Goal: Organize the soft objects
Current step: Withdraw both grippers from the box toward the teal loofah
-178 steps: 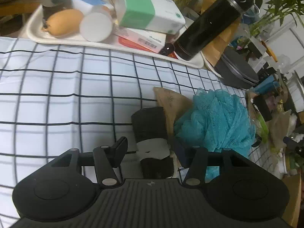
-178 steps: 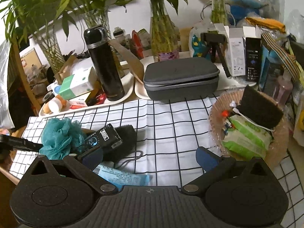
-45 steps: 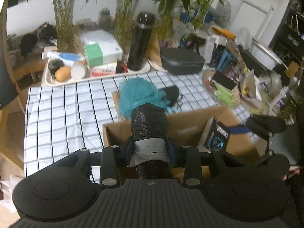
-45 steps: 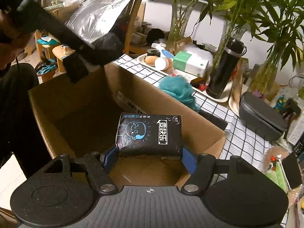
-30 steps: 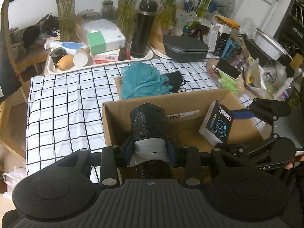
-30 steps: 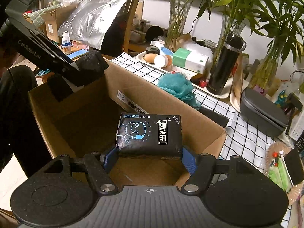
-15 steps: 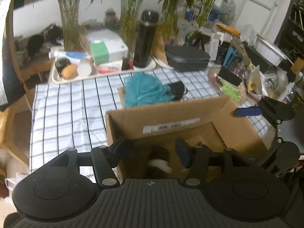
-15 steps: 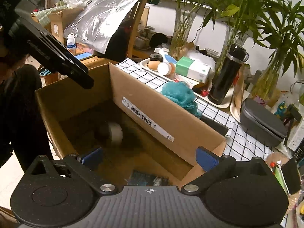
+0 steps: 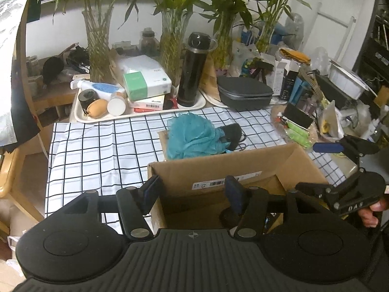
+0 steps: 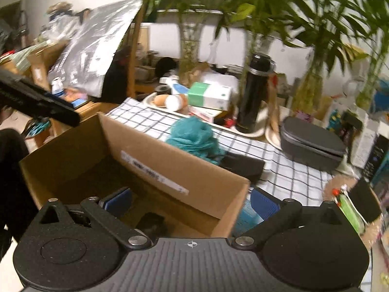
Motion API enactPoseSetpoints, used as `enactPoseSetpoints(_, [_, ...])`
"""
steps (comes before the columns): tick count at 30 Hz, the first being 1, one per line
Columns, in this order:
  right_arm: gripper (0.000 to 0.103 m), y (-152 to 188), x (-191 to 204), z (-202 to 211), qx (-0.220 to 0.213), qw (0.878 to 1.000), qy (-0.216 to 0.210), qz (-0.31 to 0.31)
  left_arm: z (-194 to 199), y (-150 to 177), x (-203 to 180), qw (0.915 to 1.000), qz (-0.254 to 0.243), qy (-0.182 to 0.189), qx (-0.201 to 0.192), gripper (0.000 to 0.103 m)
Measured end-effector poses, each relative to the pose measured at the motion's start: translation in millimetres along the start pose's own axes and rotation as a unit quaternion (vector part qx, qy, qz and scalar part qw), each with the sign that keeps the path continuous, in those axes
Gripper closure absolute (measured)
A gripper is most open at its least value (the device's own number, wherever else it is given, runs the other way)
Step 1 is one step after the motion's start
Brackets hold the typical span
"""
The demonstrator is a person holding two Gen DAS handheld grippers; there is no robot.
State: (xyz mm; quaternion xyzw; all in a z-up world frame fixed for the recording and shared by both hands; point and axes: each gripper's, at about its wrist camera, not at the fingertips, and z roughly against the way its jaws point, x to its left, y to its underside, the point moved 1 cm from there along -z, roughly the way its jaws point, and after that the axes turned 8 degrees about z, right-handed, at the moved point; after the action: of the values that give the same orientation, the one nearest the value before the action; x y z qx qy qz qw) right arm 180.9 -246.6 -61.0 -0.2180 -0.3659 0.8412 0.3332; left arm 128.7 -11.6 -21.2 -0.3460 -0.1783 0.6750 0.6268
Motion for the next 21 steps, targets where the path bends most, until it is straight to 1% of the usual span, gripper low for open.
enactPoseSetpoints(6, [0.000, 1.3, -9.6, -0.6, 0.002, 1.000, 0.009, -0.028, -0.8, -1.9, 0.7, 0.9999, -0.003, -0.010, -0.005, 0.046])
enactPoseSetpoints(13, [0.000, 1.6, -9.0, -2.8, 0.009, 1.000, 0.016, -0.025, -1.9, -3.1, 1.3, 0.9999, -0.007, -0.012, -0.008, 0.046])
enactPoseSetpoints(21, [0.000, 0.9, -14.6, -2.9, 0.006, 0.999, 0.018, -0.041, -2.2, -5.4, 0.6, 0.9997, -0.017, -0.005, -0.019, 0.046])
